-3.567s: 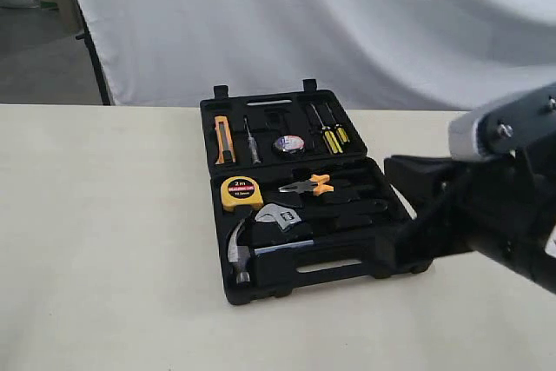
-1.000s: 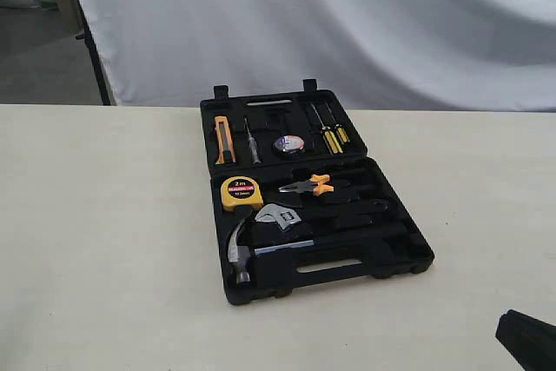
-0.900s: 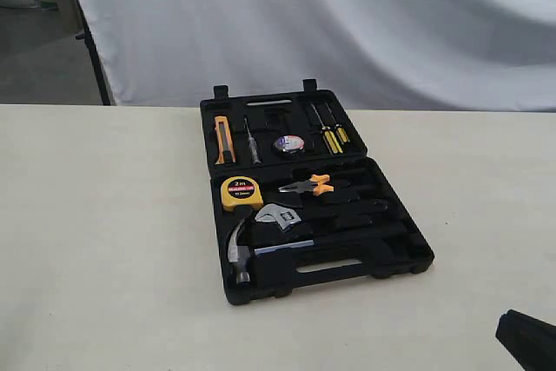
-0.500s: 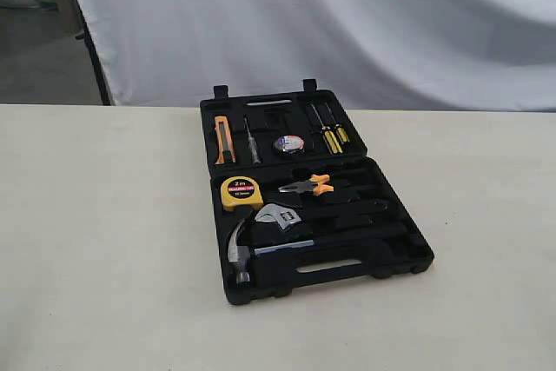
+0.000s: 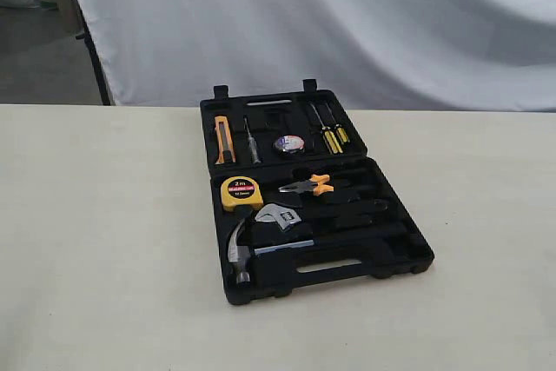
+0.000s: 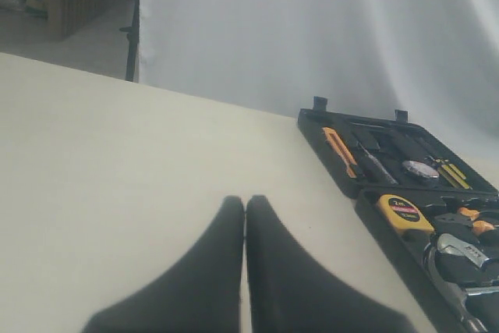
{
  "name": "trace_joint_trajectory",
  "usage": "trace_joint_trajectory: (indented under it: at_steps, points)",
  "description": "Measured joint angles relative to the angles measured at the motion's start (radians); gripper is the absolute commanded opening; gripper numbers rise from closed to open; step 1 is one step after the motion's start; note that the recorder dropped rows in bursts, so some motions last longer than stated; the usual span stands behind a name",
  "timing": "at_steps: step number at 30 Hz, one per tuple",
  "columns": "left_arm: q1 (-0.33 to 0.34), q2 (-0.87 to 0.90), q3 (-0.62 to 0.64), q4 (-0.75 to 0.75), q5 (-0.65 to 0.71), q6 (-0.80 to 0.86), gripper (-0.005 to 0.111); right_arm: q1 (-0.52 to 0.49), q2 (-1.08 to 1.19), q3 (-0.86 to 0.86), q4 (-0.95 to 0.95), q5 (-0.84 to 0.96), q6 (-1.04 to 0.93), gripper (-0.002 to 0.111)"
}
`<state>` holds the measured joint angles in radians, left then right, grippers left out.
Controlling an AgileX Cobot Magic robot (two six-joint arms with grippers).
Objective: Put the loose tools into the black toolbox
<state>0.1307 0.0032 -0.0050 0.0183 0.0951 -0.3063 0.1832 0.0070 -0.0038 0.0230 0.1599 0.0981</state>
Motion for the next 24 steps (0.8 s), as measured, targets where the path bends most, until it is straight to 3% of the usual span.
trace_joint_trajectory:
  at_steps: [9,24]
  points:
    - [0.0,0.0,0.0,0.0,0.0,0.0,0.001,0.0,0.0,0.0,-0.013,0.099,-0.014,-0.001]
    - [0.0,0.0,0.0,0.0,0.0,0.0,0.001,0.0,0.0,0.0,-0.013,0.107,-0.016,-0.001]
